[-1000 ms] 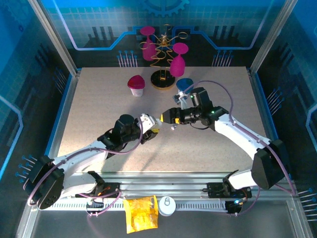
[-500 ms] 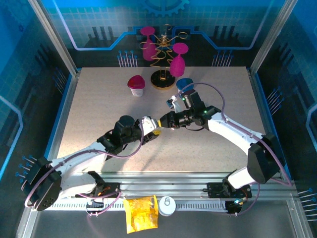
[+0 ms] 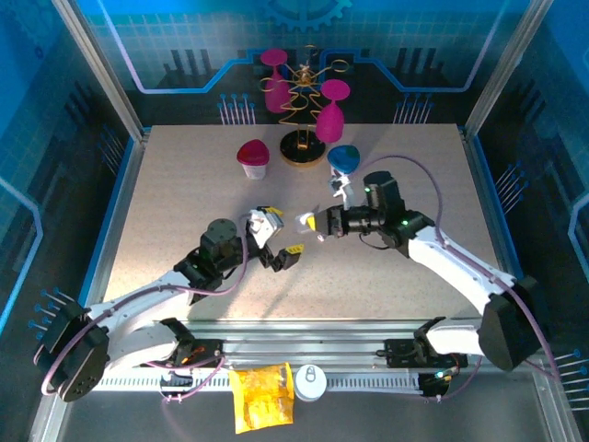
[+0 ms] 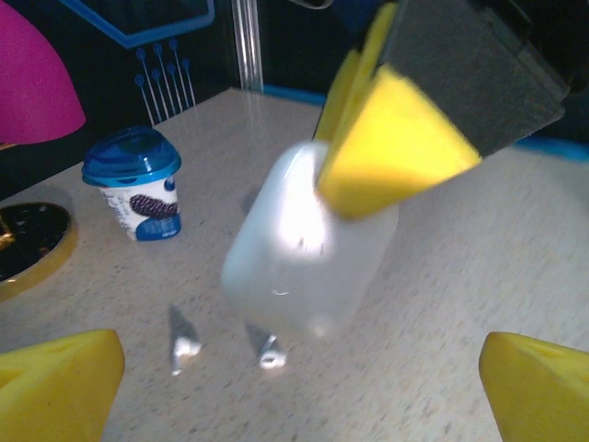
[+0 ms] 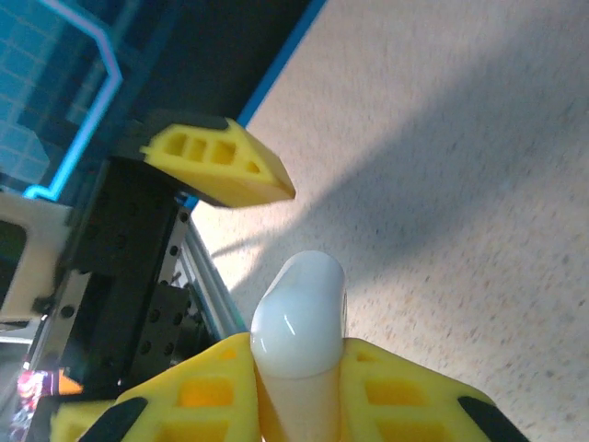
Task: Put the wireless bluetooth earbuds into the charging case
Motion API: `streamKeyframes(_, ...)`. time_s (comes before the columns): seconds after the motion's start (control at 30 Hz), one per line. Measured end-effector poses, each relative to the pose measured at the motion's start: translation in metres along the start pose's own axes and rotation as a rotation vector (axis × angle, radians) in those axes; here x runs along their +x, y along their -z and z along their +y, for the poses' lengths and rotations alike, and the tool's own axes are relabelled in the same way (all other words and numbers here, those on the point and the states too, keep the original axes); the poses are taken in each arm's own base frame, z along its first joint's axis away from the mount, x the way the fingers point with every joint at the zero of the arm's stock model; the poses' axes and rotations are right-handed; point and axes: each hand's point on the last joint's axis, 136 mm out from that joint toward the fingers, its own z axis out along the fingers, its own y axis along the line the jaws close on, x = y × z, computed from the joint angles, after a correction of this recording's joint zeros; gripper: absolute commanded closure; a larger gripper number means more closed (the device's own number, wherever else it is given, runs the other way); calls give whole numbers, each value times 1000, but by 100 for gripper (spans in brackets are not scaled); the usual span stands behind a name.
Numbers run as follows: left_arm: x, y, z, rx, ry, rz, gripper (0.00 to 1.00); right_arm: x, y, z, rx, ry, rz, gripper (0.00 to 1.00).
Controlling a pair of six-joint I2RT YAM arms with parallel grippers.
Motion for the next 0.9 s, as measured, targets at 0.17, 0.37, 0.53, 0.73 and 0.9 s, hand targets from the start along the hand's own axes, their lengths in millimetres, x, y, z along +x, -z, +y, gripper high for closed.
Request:
streamKeyframes(0.17,-19,7,-10,90,152,-130,1,-18,30,14,-93,122,-175,91)
streamKeyframes(0.37,-59,16,-29,239,223,-282,4,-35,51,56,-288,253,-287,94)
streamKeyframes(0.53,-71,17,-42,350,273,-342,13,-43,62,84,-431,329,-330,95)
streamKeyframes(0.73,-85,23,-49,421,287,-404,21,-36,60,95,-486,355,-304,95)
streamKeyframes(0.9,-101,30,-53,455,269,-453,33,-23,50,102,-507,375,-259,95)
